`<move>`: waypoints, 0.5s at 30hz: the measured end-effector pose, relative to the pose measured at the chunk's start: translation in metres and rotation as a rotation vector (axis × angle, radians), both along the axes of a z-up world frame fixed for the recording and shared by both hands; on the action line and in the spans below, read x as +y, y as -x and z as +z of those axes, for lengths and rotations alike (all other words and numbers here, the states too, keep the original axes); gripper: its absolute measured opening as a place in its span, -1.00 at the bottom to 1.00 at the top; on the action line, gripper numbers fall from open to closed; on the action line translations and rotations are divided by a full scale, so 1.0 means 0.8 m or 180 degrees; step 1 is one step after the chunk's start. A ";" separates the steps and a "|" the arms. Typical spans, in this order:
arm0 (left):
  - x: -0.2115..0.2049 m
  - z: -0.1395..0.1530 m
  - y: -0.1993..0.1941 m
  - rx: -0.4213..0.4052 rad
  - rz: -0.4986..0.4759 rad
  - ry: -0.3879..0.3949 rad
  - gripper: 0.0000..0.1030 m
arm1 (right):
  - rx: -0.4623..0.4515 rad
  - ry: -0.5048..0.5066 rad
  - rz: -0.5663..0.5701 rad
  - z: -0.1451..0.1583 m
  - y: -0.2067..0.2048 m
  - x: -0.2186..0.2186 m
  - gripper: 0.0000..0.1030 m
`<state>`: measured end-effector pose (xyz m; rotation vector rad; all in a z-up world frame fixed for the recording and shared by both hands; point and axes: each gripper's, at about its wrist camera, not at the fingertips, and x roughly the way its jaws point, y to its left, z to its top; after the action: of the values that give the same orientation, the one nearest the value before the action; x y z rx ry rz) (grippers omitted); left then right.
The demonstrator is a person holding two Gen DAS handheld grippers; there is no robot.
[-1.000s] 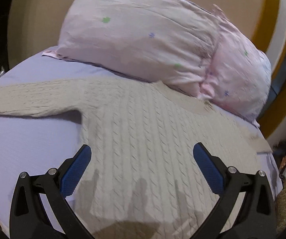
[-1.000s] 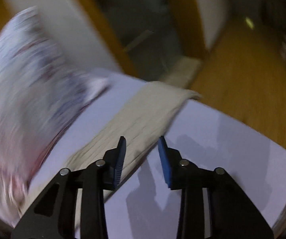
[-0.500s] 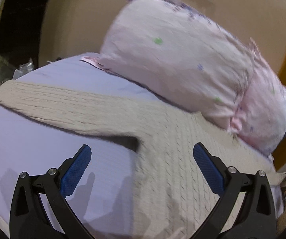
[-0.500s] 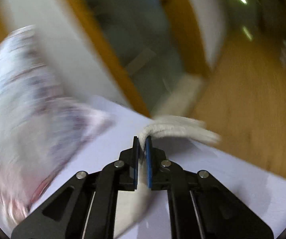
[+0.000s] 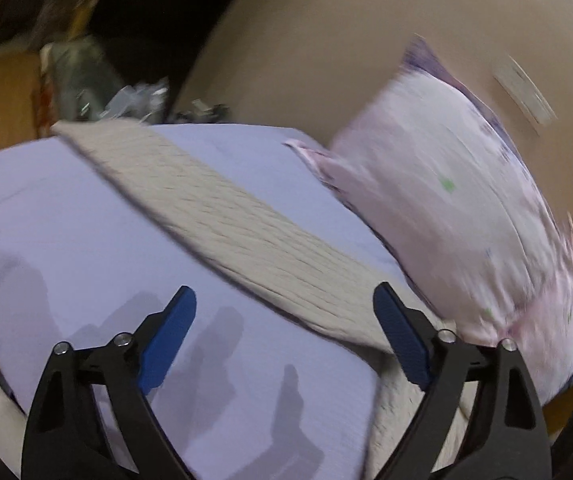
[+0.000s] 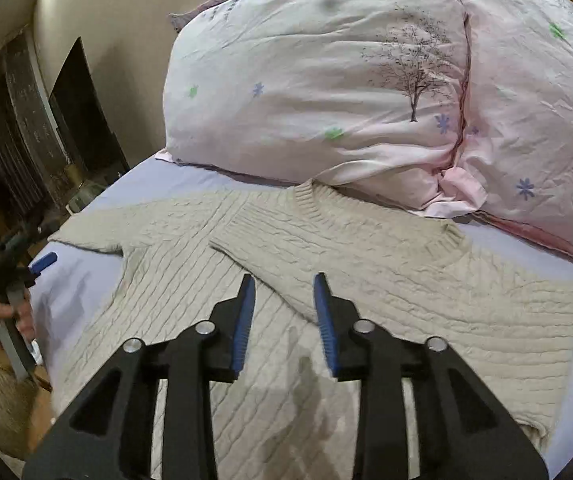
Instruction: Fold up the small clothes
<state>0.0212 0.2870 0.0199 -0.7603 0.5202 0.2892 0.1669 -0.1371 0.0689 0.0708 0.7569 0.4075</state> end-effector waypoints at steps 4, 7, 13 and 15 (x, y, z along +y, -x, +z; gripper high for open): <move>0.067 -0.025 0.001 0.0109 0.0344 0.0488 0.43 | -0.0067 -0.0178 -0.0416 0.021 0.008 -0.076 0.14; 0.100 -0.033 0.004 0.0063 0.0523 0.0733 0.23 | -0.0089 -0.0164 -0.0704 0.025 0.021 -0.116 0.22; 0.151 -0.043 -0.002 0.0057 0.0833 0.0990 -0.06 | -0.0086 -0.0231 -0.0956 0.014 0.042 -0.156 0.24; 0.163 -0.046 -0.006 0.0060 0.0871 0.1059 -0.24 | -0.0119 -0.0294 -0.0991 0.013 0.049 -0.164 0.27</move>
<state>0.0257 0.4175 -0.0166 -1.1567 0.4875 0.4707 0.1278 -0.2684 0.0797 0.2636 0.6766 0.1464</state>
